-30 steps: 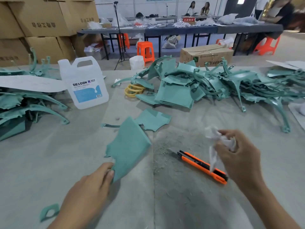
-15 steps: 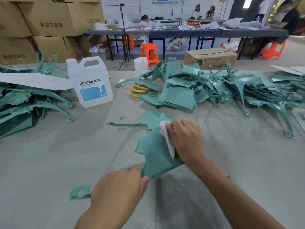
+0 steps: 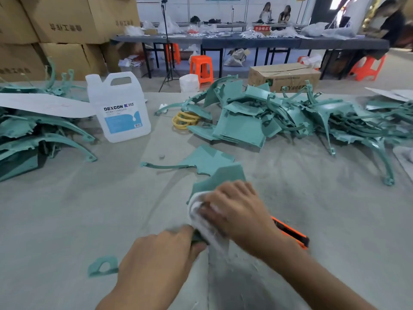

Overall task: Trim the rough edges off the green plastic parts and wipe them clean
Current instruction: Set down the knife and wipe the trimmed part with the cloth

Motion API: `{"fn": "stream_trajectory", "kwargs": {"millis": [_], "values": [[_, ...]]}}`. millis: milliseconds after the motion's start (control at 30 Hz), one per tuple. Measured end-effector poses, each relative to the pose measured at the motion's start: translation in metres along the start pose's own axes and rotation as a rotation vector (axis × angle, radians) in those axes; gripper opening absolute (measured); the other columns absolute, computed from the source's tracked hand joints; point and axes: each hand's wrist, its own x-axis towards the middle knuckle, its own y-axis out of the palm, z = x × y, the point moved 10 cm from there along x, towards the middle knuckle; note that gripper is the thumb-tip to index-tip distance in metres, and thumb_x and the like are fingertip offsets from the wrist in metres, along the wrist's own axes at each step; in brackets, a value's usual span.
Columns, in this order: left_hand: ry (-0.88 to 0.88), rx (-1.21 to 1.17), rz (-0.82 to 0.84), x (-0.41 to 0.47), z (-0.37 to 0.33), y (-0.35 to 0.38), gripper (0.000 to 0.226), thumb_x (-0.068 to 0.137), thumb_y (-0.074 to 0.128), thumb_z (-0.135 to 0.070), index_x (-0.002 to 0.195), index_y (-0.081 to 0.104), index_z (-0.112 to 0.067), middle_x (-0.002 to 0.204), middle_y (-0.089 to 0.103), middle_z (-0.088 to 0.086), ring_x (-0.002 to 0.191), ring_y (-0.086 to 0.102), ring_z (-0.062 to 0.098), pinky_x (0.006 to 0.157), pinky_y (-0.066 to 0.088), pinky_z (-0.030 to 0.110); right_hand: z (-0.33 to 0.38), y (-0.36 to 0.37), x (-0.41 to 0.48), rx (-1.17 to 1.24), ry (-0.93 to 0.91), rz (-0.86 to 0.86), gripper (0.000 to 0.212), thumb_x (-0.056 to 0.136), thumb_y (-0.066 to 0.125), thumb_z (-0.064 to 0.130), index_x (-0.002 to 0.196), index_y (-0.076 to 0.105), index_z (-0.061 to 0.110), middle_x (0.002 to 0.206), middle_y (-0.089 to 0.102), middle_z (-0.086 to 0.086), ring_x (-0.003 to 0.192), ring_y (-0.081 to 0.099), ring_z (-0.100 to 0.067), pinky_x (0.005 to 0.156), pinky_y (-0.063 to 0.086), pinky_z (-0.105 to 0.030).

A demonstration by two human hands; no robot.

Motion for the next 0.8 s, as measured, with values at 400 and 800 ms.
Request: {"fn": "stream_trajectory", "kwargs": {"millis": [400,800], "values": [[-0.090,-0.839,0.006,-0.022,0.025,-0.002,0.084,0.052,0.051,-0.095,0.110,0.021,-0.042,0.069,0.060,-0.017,0.052,0.050,0.006,0.057,0.041,0.022,-0.179,-0.002,-0.044,0.540,0.958,-0.244,0.021,0.095,0.049,0.053,0.088,0.061,0.037,0.065,0.066,0.012,0.051,0.057,-0.001,0.047,0.042,-0.016],[-0.336,-2.296,0.849,-0.040,-0.042,0.020,0.069,0.065,0.046,-0.086,0.070,0.046,-0.018,0.043,0.020,0.000,0.028,0.017,0.005,0.036,0.011,0.008,-0.027,-0.027,0.018,0.778,0.541,-0.159,0.018,0.102,0.049,0.049,0.101,0.061,0.035,0.086,0.062,0.016,0.072,0.058,-0.003,0.062,0.043,-0.015]]}}
